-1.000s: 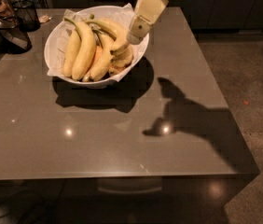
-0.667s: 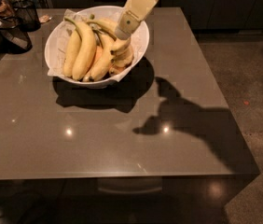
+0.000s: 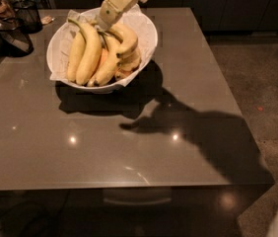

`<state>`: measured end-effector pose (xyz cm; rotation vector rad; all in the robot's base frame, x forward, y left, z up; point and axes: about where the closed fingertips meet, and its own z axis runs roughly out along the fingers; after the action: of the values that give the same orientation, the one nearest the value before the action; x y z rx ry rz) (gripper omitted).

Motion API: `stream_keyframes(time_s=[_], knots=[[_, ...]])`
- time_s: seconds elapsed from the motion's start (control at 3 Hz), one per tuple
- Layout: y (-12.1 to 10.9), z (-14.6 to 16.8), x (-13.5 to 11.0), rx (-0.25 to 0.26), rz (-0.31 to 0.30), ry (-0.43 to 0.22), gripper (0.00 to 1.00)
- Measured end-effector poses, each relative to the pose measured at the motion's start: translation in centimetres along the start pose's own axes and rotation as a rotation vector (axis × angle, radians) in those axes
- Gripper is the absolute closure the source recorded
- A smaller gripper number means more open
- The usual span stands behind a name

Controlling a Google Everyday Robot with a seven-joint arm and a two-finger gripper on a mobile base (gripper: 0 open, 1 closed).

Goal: Pick banana from white bowl

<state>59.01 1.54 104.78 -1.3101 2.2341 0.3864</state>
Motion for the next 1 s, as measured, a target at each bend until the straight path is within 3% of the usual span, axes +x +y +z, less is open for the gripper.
stream_keyframes(time_s=[0.33,1.0], knots=[[-0.1,1.4,-0.7,-0.01,0.084,0.019,0.23],[-1.9,5.3,-0.7,-0.015,0.218,0.102,0.17]])
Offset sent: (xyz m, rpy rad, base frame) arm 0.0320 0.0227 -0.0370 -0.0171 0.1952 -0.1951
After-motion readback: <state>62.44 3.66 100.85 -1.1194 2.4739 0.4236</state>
